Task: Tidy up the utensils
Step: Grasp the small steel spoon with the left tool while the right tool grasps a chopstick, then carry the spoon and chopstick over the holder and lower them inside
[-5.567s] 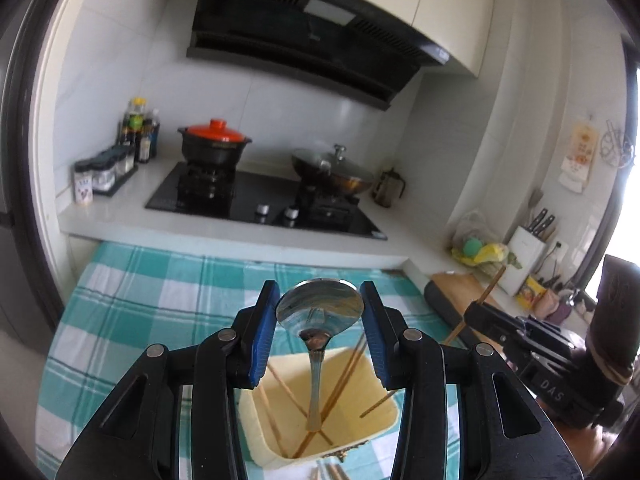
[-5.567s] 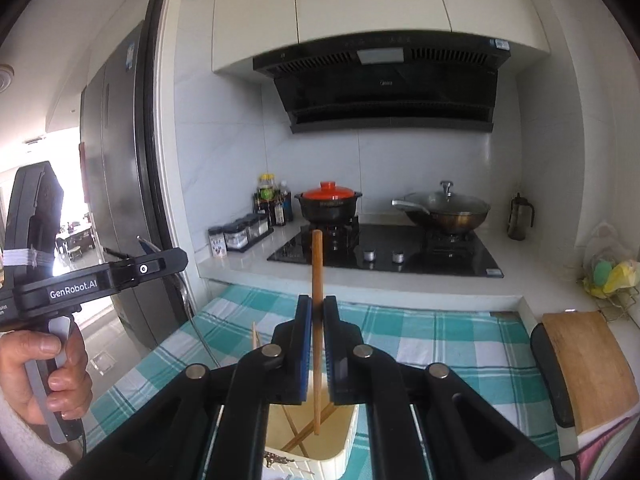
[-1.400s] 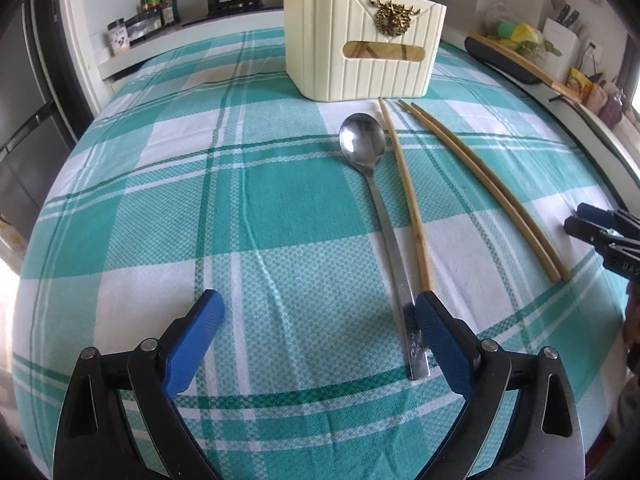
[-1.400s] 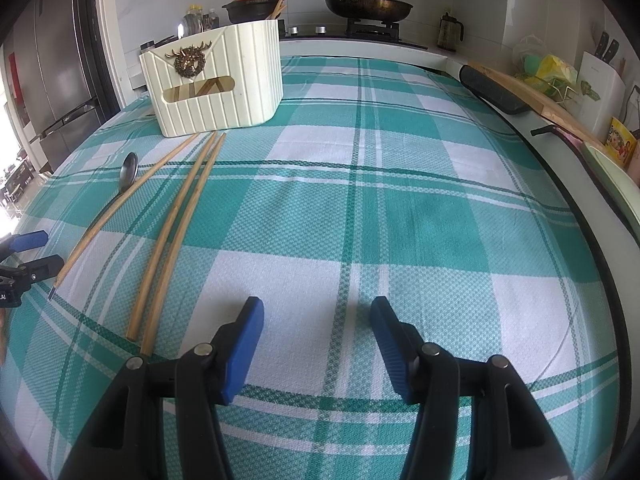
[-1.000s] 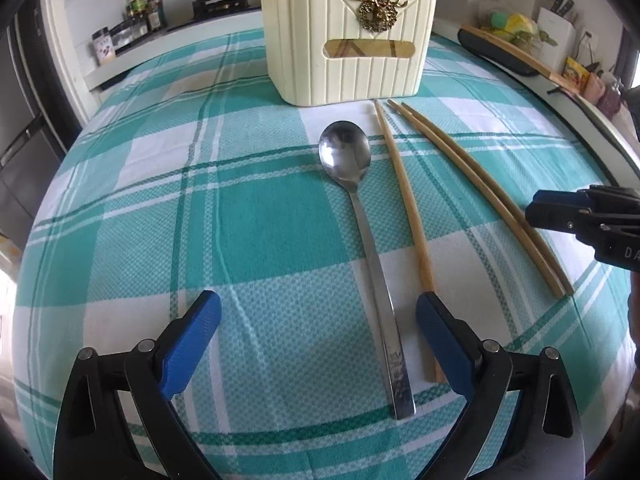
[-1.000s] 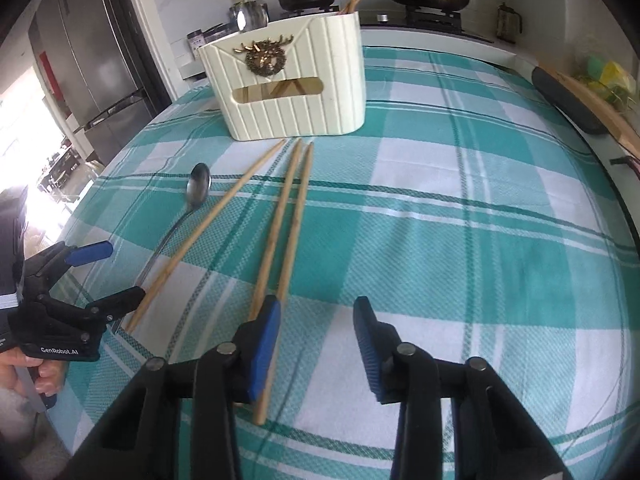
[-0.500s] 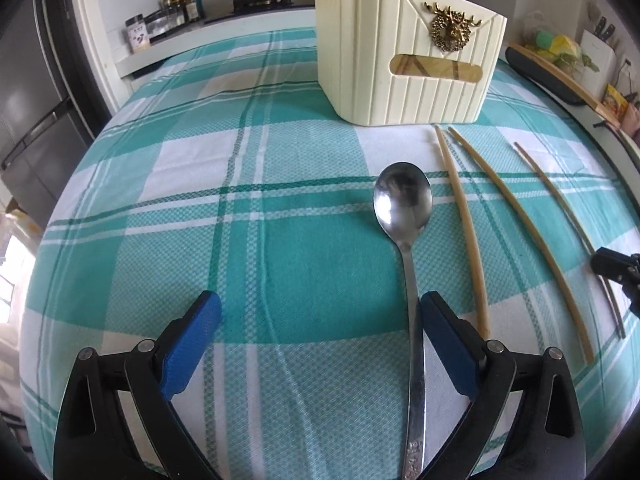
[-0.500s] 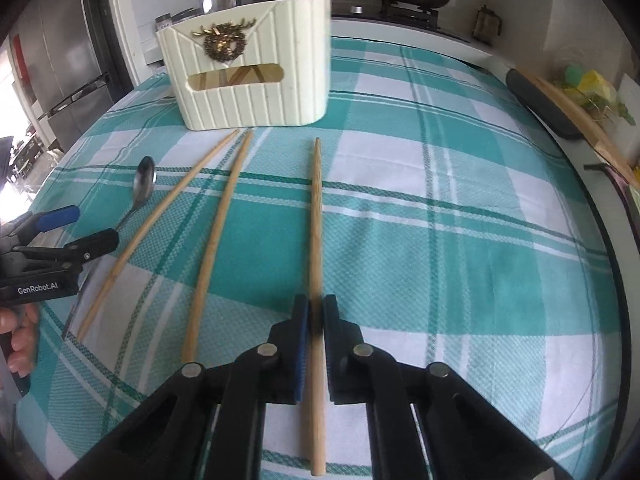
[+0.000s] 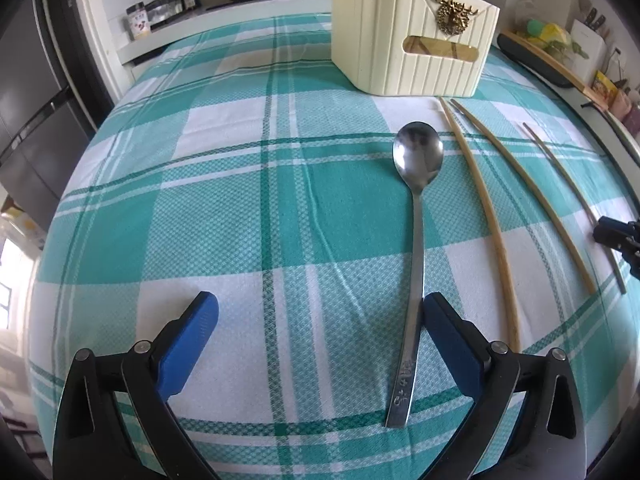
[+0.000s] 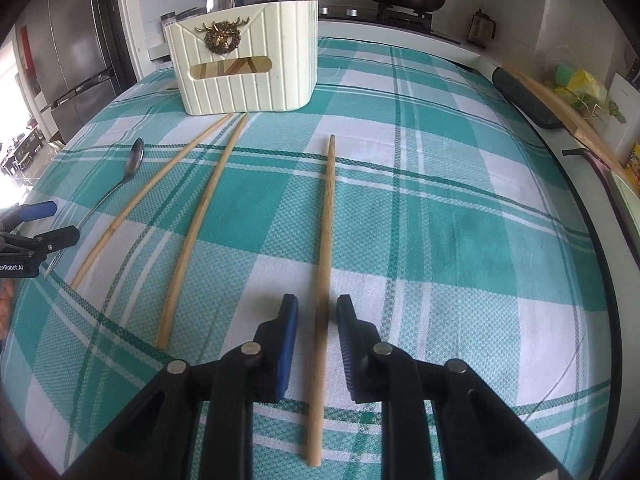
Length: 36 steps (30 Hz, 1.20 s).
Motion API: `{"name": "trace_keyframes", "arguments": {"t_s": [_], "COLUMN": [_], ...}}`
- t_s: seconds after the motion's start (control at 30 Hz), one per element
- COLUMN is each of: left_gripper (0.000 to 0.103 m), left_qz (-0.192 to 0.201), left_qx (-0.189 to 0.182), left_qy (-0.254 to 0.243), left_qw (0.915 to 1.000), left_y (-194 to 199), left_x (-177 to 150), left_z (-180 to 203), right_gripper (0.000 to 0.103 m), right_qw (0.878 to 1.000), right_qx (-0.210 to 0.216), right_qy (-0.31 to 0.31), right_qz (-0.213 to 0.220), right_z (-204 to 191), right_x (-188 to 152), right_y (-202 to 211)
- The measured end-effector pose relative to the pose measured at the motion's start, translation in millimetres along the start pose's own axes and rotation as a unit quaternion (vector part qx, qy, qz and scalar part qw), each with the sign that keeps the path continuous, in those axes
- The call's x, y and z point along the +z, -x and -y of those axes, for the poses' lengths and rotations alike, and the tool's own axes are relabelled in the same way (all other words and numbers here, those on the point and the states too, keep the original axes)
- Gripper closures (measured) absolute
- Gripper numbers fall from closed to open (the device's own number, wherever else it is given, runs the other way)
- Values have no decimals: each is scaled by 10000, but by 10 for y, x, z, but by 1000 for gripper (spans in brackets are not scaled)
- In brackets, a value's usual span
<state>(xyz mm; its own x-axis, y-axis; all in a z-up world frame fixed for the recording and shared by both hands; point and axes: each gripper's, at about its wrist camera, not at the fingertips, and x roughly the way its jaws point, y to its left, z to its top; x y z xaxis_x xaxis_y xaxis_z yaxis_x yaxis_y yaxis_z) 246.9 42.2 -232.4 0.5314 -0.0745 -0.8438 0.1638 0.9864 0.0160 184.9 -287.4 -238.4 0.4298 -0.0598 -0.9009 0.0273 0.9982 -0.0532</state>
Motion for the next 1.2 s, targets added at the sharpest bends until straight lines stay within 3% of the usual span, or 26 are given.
{"name": "trace_keyframes", "arguments": {"t_s": [0.07,0.1,0.17,0.43,0.6,0.67,0.7,0.73,0.77,0.8,0.93,1.2], "left_gripper": [1,2,2,9,18,36,43,61,67,67,67,67], "left_qz": [-50,-96,-138,-176,-65,-4,32,53,57,27,191,1044], "left_qx": [-43,-131,-343,-640,-756,-769,-762,-793,-838,-928,-949,-1250], "left_qy": [-91,-182,-415,-828,-931,-940,-921,-891,-827,-727,-573,-484], "left_qw": [9999,9997,9985,9944,9928,9926,9928,9929,9930,9930,9936,9855], "left_y": [-29,-53,-111,-389,-401,-391,-387,-391,-400,-415,-251,661], "left_x": [59,99,203,689,731,763,785,813,843,871,902,798], "left_z": [25,56,139,402,475,479,469,451,423,391,310,183], "right_gripper": [78,69,61,61,61,67,77,82,91,96,97,97], "right_qw": [9999,9998,9994,9971,9966,9967,9970,9973,9975,9977,9979,9911], "right_qx": [78,129,166,284,307,275,222,153,144,140,423,1138], "right_qy": [12,38,156,398,274,270,292,313,301,277,-154,-362], "right_qz": [-90,-148,-259,-590,-712,-707,-680,-645,-625,-607,-472,582], "right_z": [15,19,5,58,101,62,41,24,18,23,128,117], "right_x": [35,59,110,437,795,941,1008,1072,1131,1185,1280,1180], "right_y": [-16,-29,-65,-259,-499,-598,-642,-682,-719,-747,-669,428]}}
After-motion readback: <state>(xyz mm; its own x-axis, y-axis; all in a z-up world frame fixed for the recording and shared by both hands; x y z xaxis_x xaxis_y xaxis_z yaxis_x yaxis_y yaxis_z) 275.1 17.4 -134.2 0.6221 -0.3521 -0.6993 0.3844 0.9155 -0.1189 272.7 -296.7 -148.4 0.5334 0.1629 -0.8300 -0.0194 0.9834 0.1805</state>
